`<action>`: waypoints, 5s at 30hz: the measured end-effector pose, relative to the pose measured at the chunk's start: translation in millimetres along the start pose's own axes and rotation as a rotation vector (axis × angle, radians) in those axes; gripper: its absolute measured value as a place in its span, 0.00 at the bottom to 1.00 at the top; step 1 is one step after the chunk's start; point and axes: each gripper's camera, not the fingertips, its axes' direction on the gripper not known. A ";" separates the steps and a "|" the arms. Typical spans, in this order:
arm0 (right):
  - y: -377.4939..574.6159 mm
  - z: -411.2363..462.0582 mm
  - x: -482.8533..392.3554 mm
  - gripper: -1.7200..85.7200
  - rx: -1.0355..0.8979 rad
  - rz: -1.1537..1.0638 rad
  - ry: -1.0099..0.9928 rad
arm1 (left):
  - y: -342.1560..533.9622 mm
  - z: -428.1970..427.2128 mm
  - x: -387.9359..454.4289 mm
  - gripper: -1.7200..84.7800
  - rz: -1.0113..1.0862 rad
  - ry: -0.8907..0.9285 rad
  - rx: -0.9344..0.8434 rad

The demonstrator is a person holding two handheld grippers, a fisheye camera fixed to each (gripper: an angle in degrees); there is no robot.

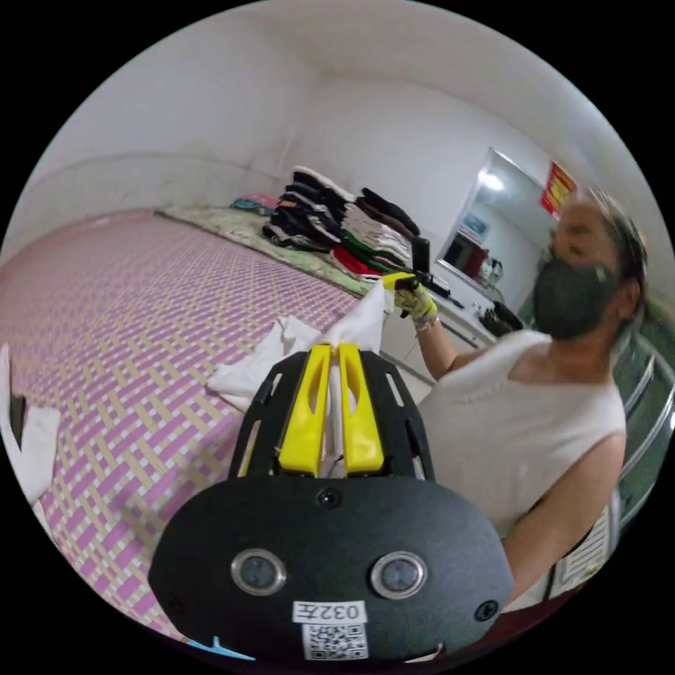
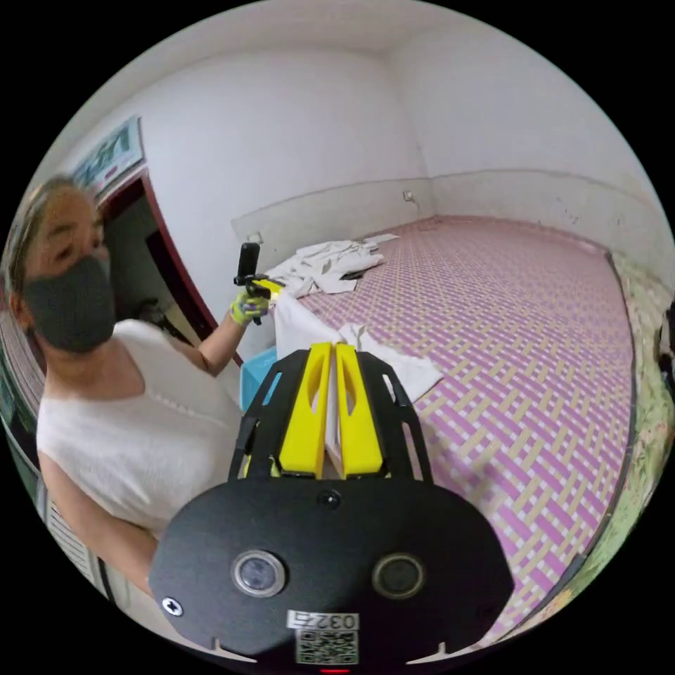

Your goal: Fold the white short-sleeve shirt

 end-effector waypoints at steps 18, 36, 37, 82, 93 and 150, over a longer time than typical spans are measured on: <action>-63.9 65.1 83.1 0.05 -0.136 0.258 0.254 | -4.0 7.9 -108.1 0.04 -0.453 -0.157 0.066; -84.2 109.0 56.9 0.01 -0.225 0.219 0.305 | -25.7 37.1 -89.8 0.03 -0.422 -0.157 0.078; -84.2 107.0 52.7 0.01 -0.212 0.209 0.302 | -27.4 40.0 -84.1 0.04 -0.404 -0.139 0.064; 80.0 -73.1 75.2 0.11 0.018 0.472 -0.008 | -62.0 9.3 -77.6 0.14 -0.545 -0.151 -0.051; 149.4 -44.4 65.0 0.15 -0.048 0.582 -0.184 | -96.1 18.2 -108.2 0.19 -0.576 0.089 -0.167; 291.0 -517.8 -80.6 0.05 0.887 0.319 1.068 | -614.0 328.5 197.3 0.03 -0.011 0.457 0.115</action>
